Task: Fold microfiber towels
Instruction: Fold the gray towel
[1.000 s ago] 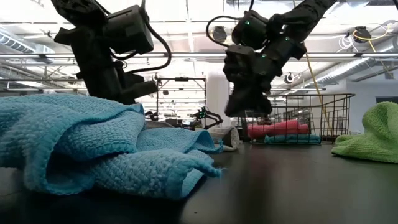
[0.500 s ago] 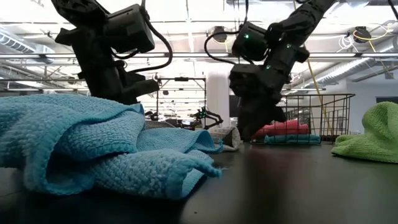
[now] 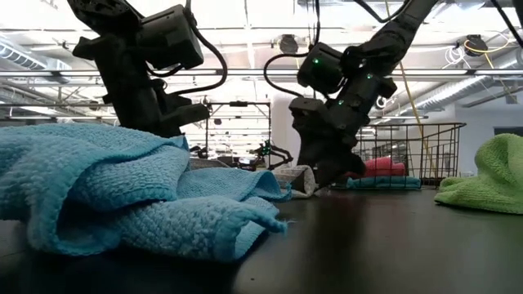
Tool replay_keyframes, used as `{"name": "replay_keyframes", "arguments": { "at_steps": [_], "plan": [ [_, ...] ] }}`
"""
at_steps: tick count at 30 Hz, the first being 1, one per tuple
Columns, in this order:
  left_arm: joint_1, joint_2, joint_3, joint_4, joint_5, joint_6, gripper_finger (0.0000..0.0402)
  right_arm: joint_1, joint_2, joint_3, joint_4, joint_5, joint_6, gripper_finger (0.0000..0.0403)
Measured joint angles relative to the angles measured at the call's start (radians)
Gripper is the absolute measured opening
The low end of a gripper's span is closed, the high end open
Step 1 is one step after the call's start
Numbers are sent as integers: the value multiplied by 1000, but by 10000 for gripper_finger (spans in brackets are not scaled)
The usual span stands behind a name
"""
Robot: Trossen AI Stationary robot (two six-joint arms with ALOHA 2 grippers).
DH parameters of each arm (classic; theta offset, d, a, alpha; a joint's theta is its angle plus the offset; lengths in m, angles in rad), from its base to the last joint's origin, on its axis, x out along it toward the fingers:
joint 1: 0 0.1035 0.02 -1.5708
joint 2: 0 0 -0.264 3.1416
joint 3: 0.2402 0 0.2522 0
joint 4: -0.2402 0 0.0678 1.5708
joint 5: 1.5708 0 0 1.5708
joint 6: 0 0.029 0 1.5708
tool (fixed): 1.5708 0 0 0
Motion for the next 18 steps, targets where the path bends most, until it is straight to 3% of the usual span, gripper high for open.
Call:
{"name": "replay_keyframes", "arguments": {
  "at_steps": [5, 14, 18],
  "plan": [
    [0, 0, 0, -2, 1, 0, 42, -1, 1, 0, 3, -46, 49, 170],
    [0, 0, 0, -2, 8, 6, 42, 1, -3, 0, -2, -81, 69, 15],
    [0, 0, 0, -2, 8, 6, 42, 1, -45, -1, -3, -80, 77, 11]
  ]
}}
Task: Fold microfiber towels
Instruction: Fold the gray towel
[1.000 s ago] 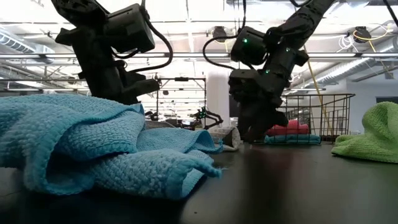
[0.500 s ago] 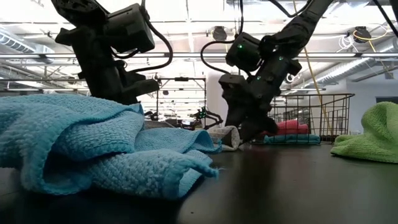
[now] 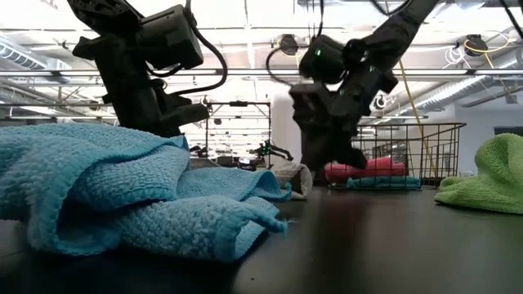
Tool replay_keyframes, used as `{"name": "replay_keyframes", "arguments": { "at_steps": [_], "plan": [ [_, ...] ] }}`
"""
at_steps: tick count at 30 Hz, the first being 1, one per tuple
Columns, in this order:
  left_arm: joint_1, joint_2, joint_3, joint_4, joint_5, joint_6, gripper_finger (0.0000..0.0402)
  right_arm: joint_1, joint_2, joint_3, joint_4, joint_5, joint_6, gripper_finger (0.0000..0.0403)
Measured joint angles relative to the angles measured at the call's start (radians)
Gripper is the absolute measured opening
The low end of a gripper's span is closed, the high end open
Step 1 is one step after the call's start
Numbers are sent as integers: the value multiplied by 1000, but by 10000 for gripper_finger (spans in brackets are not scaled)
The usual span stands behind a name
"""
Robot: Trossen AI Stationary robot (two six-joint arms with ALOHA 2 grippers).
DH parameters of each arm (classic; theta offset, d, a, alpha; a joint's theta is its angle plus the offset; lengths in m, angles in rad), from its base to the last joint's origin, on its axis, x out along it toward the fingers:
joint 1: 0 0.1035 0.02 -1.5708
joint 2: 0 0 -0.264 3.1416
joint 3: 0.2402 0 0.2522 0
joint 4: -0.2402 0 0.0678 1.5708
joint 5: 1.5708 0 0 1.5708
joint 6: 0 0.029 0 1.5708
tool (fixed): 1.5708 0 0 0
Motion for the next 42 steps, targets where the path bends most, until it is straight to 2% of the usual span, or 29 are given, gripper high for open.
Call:
{"name": "replay_keyframes", "arguments": {
  "at_steps": [7, 16, 26, 34, 42],
  "plan": [
    [0, 0, 0, 5, -2, 5, 42, -5, -122, 0, 23, 5, -1, 3],
    [0, 0, 0, 106, -26, 24, 42, -8, -133, 0, 14, 3, 5, 1],
    [0, 0, 0, 111, -26, 26, 42, -7, -133, 0, -241, 23, -41, 1],
    [2, 0, 0, 283, -19, 117, 42, -7, -133, 0, -129, 32, -19, 0],
    [12, 0, 0, 288, -19, 125, 42, -7, -133, 0, -128, 31, -13, 0]
  ]
}}
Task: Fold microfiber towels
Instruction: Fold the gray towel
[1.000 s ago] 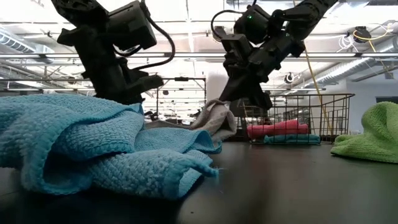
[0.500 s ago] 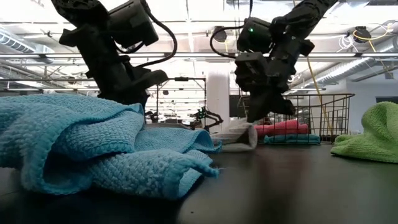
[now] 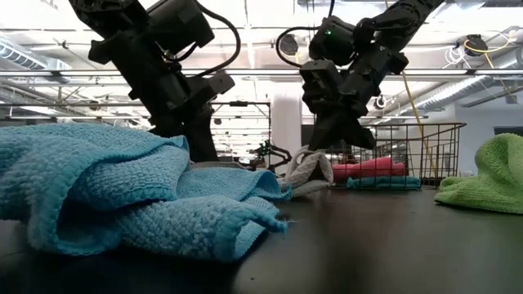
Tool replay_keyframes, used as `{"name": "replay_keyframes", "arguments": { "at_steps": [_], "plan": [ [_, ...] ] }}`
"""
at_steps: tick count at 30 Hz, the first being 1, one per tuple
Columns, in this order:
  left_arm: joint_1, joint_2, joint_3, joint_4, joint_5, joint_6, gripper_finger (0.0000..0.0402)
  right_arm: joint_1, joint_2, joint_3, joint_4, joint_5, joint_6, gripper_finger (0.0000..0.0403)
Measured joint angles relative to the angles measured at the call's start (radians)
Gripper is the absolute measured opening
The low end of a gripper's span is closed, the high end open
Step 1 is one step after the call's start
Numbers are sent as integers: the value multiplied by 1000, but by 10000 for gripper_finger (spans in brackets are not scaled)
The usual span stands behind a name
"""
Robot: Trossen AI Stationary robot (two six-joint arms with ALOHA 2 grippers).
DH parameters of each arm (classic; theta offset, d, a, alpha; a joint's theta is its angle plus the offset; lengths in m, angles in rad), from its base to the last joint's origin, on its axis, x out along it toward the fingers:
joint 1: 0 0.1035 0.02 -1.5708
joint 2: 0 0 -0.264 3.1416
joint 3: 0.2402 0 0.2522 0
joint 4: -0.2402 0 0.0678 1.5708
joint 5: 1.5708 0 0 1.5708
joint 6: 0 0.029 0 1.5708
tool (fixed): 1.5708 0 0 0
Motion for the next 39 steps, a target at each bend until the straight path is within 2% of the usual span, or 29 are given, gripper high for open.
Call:
{"name": "replay_keyframes", "arguments": {
  "at_steps": [4, 14, 19, 23, 31, 34, 39],
  "plan": [
    [-1, 0, 0, 0, 0, 0, 42, 0, 0, 0, -4, -19, -16, 9],
    [0, 0, 0, -10, 1, 0, 42, 0, 0, 0, -1, -32, -17, 81],
    [0, 0, 0, -20, 2, -1, 42, 0, 0, 0, -1, -61, -16, 95],
    [0, 0, 0, -30, 6, -1, 42, 0, 0, 0, 0, -110, 26, 85],
    [0, 0, 0, -29, 12, -2, 42, 6, 0, 0, -1, -104, -1, 10],
    [0, 0, 0, -29, 12, -3, 42, 6, 0, 0, 10, -98, -9, 6],
    [0, 0, 0, -29, 12, 1, 42, -3, 0, 0, 208, -81, 32, 2]
  ]
}}
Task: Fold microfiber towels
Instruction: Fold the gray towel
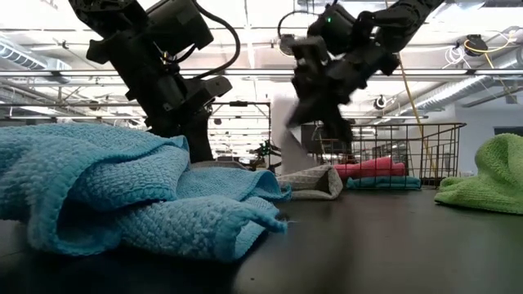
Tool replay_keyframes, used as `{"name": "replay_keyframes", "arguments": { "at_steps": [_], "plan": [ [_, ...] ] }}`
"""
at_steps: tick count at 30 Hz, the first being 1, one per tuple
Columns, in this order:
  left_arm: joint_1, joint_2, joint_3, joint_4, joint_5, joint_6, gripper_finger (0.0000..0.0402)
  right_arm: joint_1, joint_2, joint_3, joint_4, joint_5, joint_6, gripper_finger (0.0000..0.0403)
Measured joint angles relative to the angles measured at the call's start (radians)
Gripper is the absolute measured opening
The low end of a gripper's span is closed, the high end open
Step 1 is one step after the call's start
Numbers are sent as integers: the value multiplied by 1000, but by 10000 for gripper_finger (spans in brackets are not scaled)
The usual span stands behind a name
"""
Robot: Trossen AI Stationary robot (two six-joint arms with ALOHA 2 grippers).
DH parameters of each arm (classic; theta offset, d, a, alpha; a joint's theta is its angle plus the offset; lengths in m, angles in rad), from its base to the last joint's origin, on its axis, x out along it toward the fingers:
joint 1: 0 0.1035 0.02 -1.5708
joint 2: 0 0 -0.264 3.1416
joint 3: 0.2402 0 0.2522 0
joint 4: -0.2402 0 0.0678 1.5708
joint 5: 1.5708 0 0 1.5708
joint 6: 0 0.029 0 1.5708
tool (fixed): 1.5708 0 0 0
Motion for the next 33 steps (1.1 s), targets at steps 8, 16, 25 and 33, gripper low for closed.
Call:
{"name": "replay_keyframes", "arguments": {
  "at_steps": [8, 16, 25, 33],
  "plan": [
    [0, -50, 0, 2, -7, 29, 42, -35, 11, 1, 134, 4, -8, 1],
    [-13, -124, 1, 10, -11, 34, 42, -38, 134, 0, 396, 14, -23, 17],
    [-33, -132, 1, -62, -15, -31, 42, -39, 188, 0, 506, 2, 4, 93],
    [-31, -132, 0, -274, -39, -204, 42, -38, 166, 0, 541, -1, 3, 143]
  ]
}}
